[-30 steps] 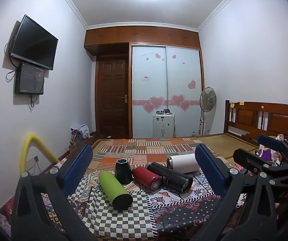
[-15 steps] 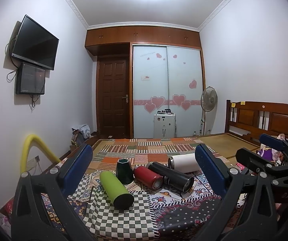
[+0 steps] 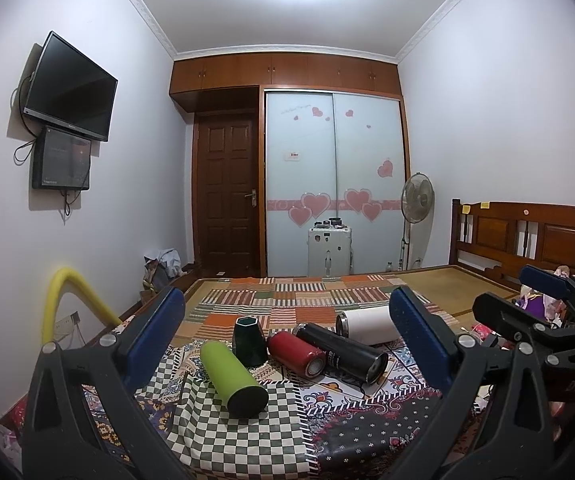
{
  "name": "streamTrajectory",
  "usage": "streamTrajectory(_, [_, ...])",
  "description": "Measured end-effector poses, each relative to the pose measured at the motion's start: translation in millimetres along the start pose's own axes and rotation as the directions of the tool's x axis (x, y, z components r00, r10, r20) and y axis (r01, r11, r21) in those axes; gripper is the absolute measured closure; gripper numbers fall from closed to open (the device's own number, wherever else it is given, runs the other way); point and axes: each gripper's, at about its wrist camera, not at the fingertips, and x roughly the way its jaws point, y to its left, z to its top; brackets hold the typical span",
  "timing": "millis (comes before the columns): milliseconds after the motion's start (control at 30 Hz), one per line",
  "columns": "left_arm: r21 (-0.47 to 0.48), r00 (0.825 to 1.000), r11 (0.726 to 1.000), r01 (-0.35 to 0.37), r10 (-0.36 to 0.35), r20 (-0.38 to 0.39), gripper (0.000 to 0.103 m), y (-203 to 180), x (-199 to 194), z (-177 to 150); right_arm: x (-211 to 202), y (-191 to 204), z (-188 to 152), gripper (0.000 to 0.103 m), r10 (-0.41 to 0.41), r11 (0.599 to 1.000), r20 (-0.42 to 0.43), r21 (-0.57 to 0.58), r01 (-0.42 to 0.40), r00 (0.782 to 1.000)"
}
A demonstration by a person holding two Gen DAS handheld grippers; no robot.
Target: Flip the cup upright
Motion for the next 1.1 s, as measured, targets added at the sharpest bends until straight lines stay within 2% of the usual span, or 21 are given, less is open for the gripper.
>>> streamTrajectory(1100, [-0.011, 1.0, 1.0, -0.004, 0.004, -0.006, 0.0, 5.0, 6.0, -2.5, 3.2, 0.3, -0.8, 0.0, 0.002, 1.0, -0.011, 0.0, -0.002, 1.0])
